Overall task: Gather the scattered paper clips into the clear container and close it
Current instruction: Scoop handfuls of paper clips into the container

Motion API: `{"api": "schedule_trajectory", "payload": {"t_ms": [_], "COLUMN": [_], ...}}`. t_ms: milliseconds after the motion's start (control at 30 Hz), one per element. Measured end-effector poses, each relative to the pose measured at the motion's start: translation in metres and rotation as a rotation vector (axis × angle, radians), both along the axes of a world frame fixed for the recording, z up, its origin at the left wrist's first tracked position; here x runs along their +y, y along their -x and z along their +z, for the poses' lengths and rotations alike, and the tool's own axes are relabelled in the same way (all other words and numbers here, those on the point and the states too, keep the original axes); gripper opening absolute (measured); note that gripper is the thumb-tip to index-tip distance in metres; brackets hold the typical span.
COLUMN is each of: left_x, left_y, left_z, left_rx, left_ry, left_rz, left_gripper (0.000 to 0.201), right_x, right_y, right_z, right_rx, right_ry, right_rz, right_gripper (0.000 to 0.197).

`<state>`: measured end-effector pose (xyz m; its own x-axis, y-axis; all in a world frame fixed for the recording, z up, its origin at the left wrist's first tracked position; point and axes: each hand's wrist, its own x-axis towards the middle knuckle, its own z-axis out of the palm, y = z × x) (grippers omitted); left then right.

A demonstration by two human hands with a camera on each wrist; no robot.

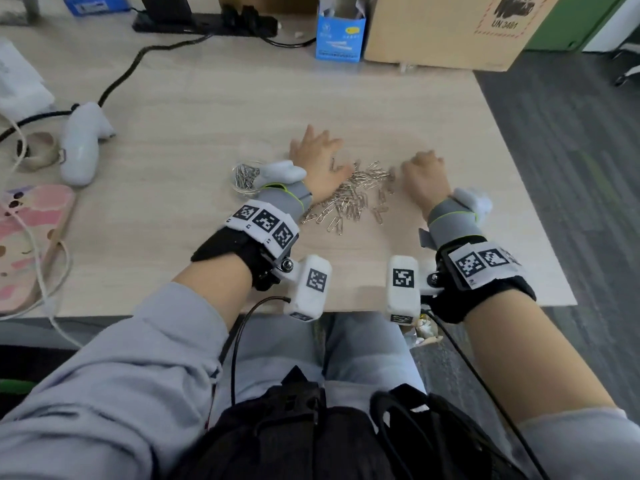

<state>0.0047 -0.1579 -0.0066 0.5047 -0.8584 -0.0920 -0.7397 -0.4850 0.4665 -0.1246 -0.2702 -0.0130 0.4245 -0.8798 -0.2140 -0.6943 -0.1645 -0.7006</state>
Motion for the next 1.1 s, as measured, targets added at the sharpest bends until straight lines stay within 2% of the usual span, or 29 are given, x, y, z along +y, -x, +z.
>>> {"api": "schedule_trajectory", "payload": {"t_ms": [67,100,233,333,433,533,600,700,800,967,1100], "left_x": [-0.001,0.001,0.008,0.017,0.03,0.043,0.05,0.055,0.053,0.039,0.025], "left_y": [0.0,0.001,0.01,0.018,0.017,0.009,0.007,0.01,0.015,0.023,0.025], "left_z": [-0.01,-0.013,-0.013,-0.003,0.011,0.019,0.022,0.019,0.019,0.011,0.018], "left_rx": [-0.023,-0.028,0.043,0.136,0.172,0.066,0.0,-0.1,-0.112,-0.001,0.041], "left_ry": [-0.07,-0.087,-0.078,0.04,0.103,-0.037,-0.166,-0.267,-0.253,-0.094,-0.025], "left_rz": [0.017,0.009,-0.076,-0.201,-0.201,-0.217,-0.231,-0.171,-0.125,-0.082,-0.066], "left_gripper": [0.059,0.059,0.057,0.057,0.066,0.094,0.105,0.092,0.074,0.063,0.055], "right_x": [0.007,0.012,0.035,0.049,0.052,0.047,0.041,0.04,0.048,0.059,0.053], "right_y": [0.0,0.0,0.004,0.005,0.011,0.017,0.021,0.025,0.021,0.01,0.009], "right_z": [-0.002,-0.003,-0.009,-0.005,0.0,0.003,0.004,0.006,0.005,-0.001,-0.001], "right_rx": [0.021,-0.01,-0.189,-0.302,-0.346,-0.312,-0.213,-0.051,-0.001,-0.12,-0.271], "right_ry": [0.055,0.065,-0.028,-0.054,-0.055,0.044,0.13,0.157,0.191,0.172,-0.03], "right_rz": [0.129,0.191,0.348,0.397,0.333,0.177,0.132,0.183,0.216,0.196,0.086], "right_gripper": [0.013,0.01,0.039,0.045,0.049,0.043,0.048,0.061,0.052,0.037,0.033]}}
